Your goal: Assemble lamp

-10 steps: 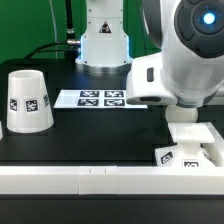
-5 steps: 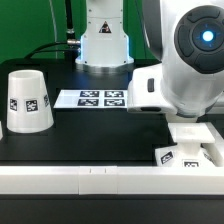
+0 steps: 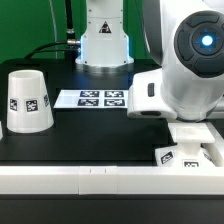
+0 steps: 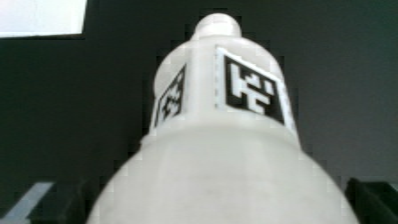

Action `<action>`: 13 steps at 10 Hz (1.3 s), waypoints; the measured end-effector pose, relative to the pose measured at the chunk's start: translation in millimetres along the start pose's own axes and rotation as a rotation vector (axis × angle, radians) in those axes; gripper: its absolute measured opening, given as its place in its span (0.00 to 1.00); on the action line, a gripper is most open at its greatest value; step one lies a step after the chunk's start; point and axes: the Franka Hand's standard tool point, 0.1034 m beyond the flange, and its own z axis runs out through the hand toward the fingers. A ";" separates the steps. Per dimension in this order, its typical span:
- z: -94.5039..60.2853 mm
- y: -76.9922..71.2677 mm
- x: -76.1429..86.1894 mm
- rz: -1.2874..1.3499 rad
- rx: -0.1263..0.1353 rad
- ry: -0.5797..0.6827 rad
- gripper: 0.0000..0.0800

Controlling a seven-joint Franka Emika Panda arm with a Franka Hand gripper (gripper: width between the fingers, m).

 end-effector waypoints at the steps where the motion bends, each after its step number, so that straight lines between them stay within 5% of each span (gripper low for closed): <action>1: 0.5 0.1 0.1 0.000 0.000 -0.001 0.86; 2: 0.5 0.1 0.1 0.000 0.000 -0.001 0.71; 6: -3.3 3.9 0.5 -0.003 0.005 0.004 0.71; 8: -28.9 10.4 -17.3 -0.057 -0.017 -0.019 0.71; 11: -77.9 19.2 -42.1 -0.066 -0.002 -0.007 0.72; 13: -82.7 18.9 -43.4 -0.066 0.001 0.022 0.72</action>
Offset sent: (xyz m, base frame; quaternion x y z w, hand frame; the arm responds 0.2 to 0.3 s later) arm 0.0017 -0.0046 0.0028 -0.0003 0.0018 -0.0031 1.0000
